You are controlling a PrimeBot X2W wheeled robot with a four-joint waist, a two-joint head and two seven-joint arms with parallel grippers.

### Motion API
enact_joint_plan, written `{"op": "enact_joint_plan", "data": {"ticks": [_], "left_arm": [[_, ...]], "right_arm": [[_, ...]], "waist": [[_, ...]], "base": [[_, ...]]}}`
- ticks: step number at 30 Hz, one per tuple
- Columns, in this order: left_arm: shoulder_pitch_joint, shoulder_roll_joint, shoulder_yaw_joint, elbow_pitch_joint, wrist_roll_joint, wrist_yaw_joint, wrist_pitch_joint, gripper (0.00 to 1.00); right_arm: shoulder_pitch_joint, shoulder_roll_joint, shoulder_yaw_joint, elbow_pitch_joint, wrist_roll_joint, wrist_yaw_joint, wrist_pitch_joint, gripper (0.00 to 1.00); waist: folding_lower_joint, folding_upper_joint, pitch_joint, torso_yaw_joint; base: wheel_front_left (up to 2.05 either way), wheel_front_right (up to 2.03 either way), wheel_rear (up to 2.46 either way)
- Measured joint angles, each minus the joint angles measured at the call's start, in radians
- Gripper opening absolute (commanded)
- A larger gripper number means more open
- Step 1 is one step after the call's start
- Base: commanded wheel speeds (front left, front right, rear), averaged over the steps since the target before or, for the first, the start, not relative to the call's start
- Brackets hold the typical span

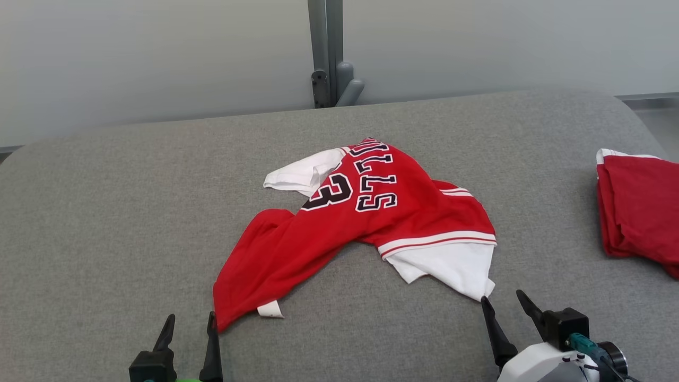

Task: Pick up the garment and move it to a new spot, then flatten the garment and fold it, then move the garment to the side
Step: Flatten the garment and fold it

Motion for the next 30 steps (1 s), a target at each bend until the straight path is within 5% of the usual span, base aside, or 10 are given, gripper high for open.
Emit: {"op": "enact_joint_plan", "data": {"ticks": [13,14,15,16,25,30], "left_arm": [[-0.045,-0.004,-0.016,0.026,-0.039,0.000,0.000,1.00],[-0.049,-0.004,-0.016,0.026,-0.039,0.000,0.000,1.00],[-0.052,-0.004,-0.016,0.026,-0.038,0.000,0.000,1.00],[-0.053,-0.004,-0.016,0.026,-0.038,0.000,0.000,1.00],[-0.059,-0.004,-0.018,0.015,-0.049,0.008,0.000,1.00],[-0.059,-0.004,-0.032,0.009,-0.050,0.005,0.000,1.00]], "right_arm": [[-0.115,-0.012,0.066,0.153,-0.049,0.000,0.000,1.00],[-0.121,-0.012,0.071,0.169,-0.048,0.000,0.000,0.81],[-0.124,-0.012,0.070,0.188,-0.045,0.000,0.000,0.32],[-0.126,-0.012,0.070,0.200,-0.038,0.000,0.000,0.00],[-0.141,-0.044,0.118,0.053,0.074,0.000,0.000,0.00],[-0.119,-0.070,0.163,-0.198,0.269,0.000,0.000,0.00]], "waist": [[0.0000,0.0000,0.083,0.046],[0.0000,0.0000,0.086,0.049],[0.0000,0.0000,0.089,0.052],[0.0000,0.0000,0.092,0.055],[0.0000,0.0001,0.099,0.041],[0.0000,0.0000,0.097,0.022]], "base": [[0.00,0.00,0.00],[0.00,0.00,0.00],[0.00,0.00,0.00],[0.00,0.00,0.00],[0.00,0.00,0.00],[0.00,0.00,0.00]]}}
